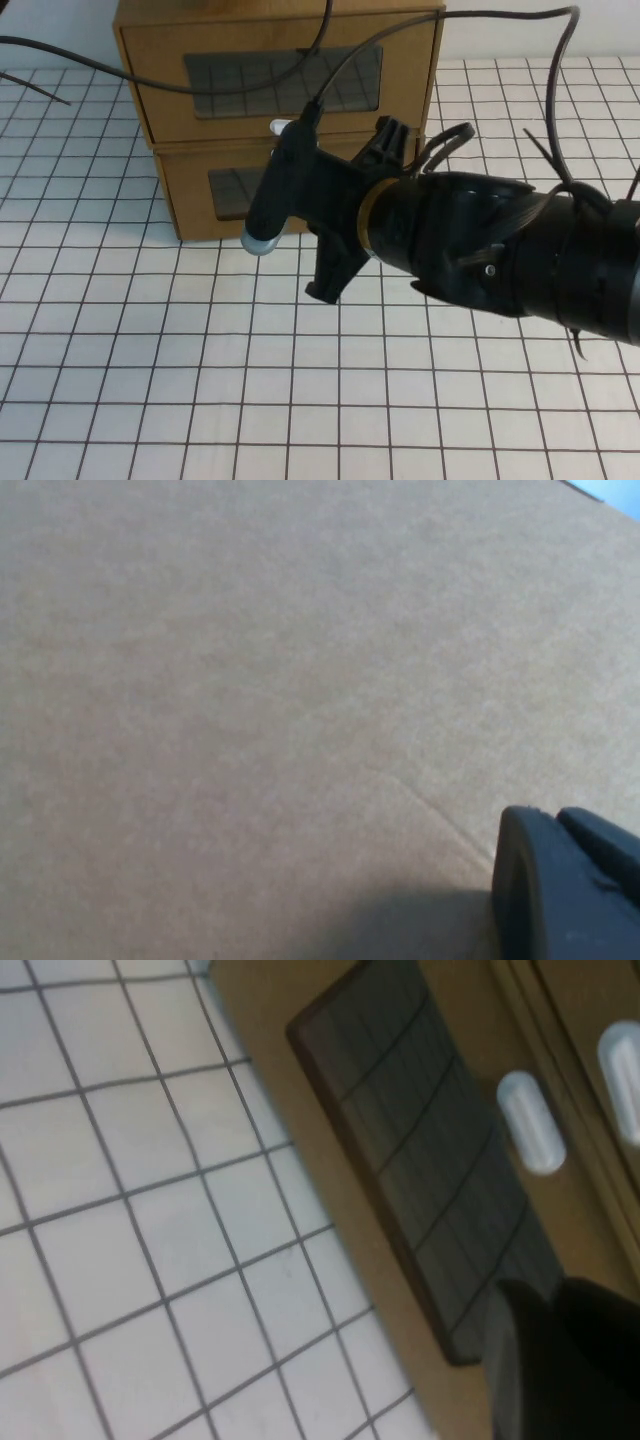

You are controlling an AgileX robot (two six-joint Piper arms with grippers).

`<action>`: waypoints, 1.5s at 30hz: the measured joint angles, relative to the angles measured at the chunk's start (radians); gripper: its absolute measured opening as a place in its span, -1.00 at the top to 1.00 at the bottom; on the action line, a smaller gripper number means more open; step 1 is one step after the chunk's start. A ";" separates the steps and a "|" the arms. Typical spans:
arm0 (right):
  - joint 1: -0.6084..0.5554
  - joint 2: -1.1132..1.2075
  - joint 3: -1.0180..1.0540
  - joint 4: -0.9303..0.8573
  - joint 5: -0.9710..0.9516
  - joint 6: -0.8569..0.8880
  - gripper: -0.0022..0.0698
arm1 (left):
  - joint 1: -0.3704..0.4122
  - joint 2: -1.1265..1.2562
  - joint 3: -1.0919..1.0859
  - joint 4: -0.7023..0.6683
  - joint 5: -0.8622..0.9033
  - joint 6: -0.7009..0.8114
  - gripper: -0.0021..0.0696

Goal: Open the shoe box
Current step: 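Pull the top drawer of the cardboard box fully open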

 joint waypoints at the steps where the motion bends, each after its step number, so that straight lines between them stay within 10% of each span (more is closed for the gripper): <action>1: 0.000 0.007 0.000 -0.030 -0.021 0.007 0.82 | 0.000 0.000 -0.001 0.000 0.000 0.000 0.95; 11: -0.013 0.100 -0.089 -0.124 -0.075 0.015 0.23 | 0.000 0.000 -0.003 0.000 0.006 -0.009 0.95; 45: -0.073 0.293 -0.331 -0.333 -0.062 0.015 0.34 | 0.000 0.000 -0.005 -0.007 0.049 -0.025 0.95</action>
